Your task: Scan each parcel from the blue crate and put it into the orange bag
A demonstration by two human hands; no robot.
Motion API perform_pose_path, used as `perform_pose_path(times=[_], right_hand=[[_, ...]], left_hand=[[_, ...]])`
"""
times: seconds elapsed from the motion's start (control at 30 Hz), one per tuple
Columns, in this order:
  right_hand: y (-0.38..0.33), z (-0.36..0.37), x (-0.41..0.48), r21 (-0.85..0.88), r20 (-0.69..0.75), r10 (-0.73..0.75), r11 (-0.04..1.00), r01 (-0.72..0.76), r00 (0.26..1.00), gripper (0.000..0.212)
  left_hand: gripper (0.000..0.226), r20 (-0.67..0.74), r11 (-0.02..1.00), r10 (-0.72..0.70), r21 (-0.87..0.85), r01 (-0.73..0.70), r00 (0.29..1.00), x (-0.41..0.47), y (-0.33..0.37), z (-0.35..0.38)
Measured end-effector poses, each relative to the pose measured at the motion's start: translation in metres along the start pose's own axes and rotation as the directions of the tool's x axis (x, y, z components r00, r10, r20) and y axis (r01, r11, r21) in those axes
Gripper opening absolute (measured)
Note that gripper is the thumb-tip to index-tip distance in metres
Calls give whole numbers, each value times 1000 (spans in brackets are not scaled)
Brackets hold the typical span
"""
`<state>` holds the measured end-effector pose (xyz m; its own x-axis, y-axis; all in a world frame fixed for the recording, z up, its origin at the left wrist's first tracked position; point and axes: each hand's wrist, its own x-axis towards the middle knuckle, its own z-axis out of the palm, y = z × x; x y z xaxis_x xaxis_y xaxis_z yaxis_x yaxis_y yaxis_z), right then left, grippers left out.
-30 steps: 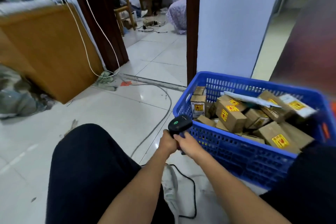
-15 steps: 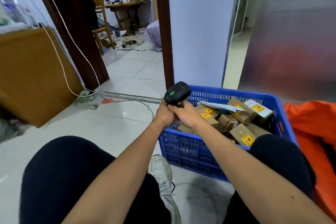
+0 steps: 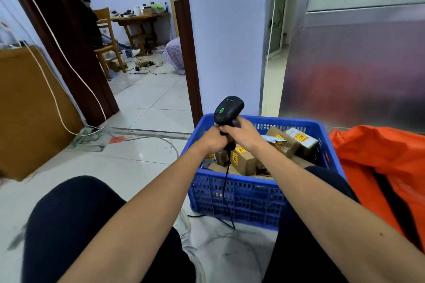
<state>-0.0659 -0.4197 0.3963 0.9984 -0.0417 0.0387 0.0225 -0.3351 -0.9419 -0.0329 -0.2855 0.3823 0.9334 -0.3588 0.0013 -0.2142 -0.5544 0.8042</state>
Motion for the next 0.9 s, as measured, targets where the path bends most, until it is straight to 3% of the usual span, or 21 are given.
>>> perform_pose_path(times=[0.13,0.37,0.5,0.63,0.8,0.9], right_hand=[[-4,-18,-6,-14,-25,-7,1000,7,1000,45],[-1,-49,-8,-57,-64,19,998,-23,998,47],[15,-62,1,-80,-94,65,994,-72,993,56],[37,-61,16,-132,-81,104,985,-114,991,42],[39,-47,56,-138,-37,98,985,-102,995,33],[33,-43,82,-149,-15,74,986,-75,997,48]], left_hand=[[35,43,998,39,43,-41,998,1,21,6],[20,146,995,69,63,-79,987,11,47,19],[34,153,994,93,39,-100,984,24,50,32],[25,138,997,41,-75,-31,990,40,31,43],[26,109,995,-52,-84,61,993,74,21,24],[24,111,996,-22,-86,32,994,89,22,-2]])
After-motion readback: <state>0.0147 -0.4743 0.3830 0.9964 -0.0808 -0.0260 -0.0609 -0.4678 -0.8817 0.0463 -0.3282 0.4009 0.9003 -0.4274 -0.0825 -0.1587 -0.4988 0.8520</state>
